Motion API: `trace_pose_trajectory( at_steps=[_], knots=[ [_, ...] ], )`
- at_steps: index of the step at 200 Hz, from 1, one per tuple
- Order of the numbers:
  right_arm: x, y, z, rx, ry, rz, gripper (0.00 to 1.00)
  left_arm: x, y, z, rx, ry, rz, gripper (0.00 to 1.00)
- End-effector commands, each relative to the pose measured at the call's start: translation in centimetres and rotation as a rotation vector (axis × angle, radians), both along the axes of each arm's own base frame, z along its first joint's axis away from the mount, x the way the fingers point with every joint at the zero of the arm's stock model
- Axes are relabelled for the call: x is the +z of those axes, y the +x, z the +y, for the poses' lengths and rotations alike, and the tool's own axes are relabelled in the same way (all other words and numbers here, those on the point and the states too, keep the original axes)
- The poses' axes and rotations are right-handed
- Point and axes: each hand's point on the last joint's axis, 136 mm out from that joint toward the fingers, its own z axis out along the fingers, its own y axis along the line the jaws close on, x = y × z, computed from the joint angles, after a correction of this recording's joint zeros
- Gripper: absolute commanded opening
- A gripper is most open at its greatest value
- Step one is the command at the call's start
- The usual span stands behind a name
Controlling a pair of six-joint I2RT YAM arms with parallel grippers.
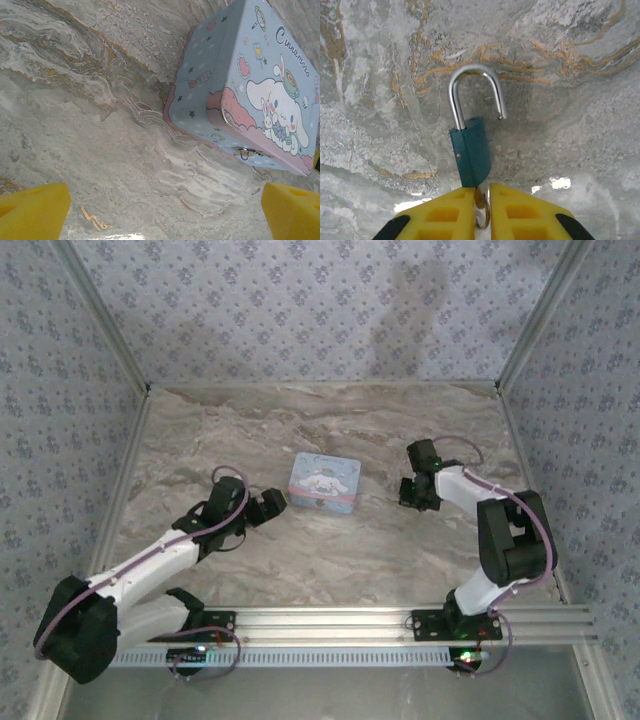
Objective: Unlock the padlock with the key
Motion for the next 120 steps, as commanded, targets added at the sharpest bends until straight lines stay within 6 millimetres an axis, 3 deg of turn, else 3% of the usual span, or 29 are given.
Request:
trace_pose_trajectory(
  at_steps=[1,36,82,83,86,89,120],
  knots=[
    [0.8,0.6,-0.2,-0.024,0.003,-0.007,0.25,0.3,-0.2,0.4,0.013,0.011,-0.011,0.98],
    [2.5,0.2,-0.6,-0.035,-0.003,-0.03,0.33,0.8,0.0,0.8,0.026,0.029,-0.023,0.98],
    [6.2,-0.2,-2.4,-0.069,-0.052,-0.129,0.54,2.5,1.1,2.6,0.052,0.112,-0.053,0.98],
    [6.3,-0.2,-2.4,-0.07,-0.053,-0.133,0.55,2.5,1.1,2.7,0.055,0.114,-0.052,0.98],
    [6.4,-0.5,-2.7,-0.072,-0.063,-0.126,0.89,2.6,1.2,2.9,0.059,0.121,-0.054,0.98],
    [6.6,-0.6,-2.8,-0.072,-0.068,-0.131,0.99,2.8,1.3,3.2,0.064,0.129,-0.055,0.98],
    [8.9,0.0,-5.1,-0.139,-0.146,-0.212,1.0,4.7,3.2,6.9,0.117,0.285,-0.105,0.98]
  ],
)
